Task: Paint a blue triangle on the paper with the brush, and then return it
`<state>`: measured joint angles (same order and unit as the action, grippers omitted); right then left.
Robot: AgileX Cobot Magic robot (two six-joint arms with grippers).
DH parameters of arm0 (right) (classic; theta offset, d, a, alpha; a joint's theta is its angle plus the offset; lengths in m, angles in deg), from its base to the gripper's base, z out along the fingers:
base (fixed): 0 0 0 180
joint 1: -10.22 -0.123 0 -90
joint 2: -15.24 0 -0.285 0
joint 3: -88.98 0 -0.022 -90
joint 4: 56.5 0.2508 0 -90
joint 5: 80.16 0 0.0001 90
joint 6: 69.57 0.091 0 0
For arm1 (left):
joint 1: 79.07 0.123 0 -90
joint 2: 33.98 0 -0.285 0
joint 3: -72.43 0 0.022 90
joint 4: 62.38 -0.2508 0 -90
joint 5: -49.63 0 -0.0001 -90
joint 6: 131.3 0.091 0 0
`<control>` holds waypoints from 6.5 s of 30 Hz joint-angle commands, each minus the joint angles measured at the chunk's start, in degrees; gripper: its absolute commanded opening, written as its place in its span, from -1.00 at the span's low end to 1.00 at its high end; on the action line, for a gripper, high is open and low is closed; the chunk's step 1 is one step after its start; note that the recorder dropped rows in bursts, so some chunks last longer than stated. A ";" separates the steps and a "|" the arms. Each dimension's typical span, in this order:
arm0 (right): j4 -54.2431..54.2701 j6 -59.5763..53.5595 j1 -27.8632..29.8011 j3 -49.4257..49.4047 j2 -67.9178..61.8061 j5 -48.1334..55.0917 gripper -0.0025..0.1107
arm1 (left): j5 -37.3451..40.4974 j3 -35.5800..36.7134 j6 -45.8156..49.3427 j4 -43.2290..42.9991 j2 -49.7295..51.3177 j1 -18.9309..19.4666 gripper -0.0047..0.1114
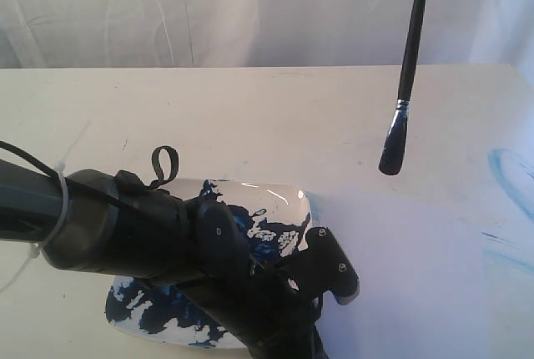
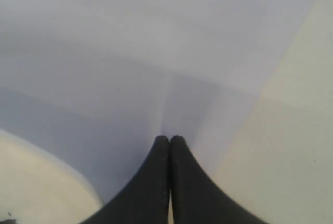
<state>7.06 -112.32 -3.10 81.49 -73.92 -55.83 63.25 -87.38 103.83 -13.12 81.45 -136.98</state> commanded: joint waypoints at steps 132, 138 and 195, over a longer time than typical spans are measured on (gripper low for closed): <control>-125.08 78.98 0.73 -35.01 -10.16 -93.92 -0.96 | -0.53 0.96 0.11 -1.39 0.25 -0.11 -0.92; -125.08 78.98 0.73 -35.01 -10.16 -92.42 -0.96 | -0.53 0.96 0.11 -1.39 0.25 -0.11 -0.92; -111.86 63.40 0.84 -35.01 -10.16 -79.82 -0.96 | -0.31 0.96 0.11 -1.39 0.25 -0.11 -0.92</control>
<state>-106.41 -47.23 -2.32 46.49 -84.05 -136.10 62.13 -87.38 103.83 -13.84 81.35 -136.98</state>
